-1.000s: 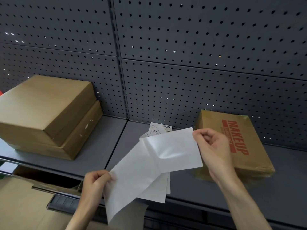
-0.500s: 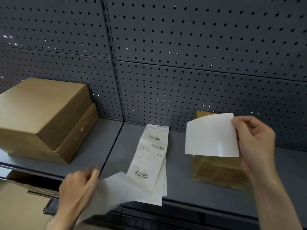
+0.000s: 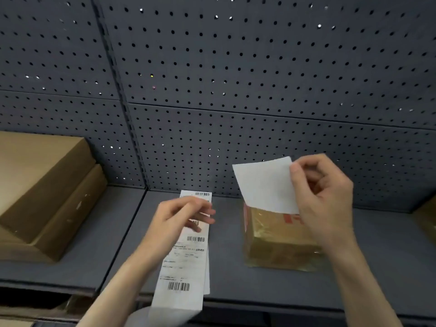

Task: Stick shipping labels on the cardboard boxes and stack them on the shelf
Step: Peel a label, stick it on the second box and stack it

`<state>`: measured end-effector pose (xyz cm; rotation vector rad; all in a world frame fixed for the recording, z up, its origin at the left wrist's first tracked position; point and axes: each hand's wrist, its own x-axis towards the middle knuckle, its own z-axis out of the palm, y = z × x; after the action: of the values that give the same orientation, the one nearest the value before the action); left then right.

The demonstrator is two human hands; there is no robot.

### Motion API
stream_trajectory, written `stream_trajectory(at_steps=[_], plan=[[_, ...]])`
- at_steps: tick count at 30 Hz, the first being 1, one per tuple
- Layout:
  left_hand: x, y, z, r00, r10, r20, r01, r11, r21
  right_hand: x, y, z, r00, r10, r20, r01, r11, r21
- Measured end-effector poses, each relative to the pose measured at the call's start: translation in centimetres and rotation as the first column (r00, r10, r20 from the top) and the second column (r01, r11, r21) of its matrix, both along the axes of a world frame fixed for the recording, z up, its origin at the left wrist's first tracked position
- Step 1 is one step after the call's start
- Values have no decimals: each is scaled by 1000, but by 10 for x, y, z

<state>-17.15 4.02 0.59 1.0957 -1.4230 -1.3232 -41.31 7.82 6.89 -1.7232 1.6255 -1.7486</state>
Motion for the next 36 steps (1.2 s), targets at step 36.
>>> stream_trajectory(at_steps=[36], plan=[[-144,-27,-3,946,-11,-324,95,965,245,-97,-17,-54,872,-180,455,-123,819,561]])
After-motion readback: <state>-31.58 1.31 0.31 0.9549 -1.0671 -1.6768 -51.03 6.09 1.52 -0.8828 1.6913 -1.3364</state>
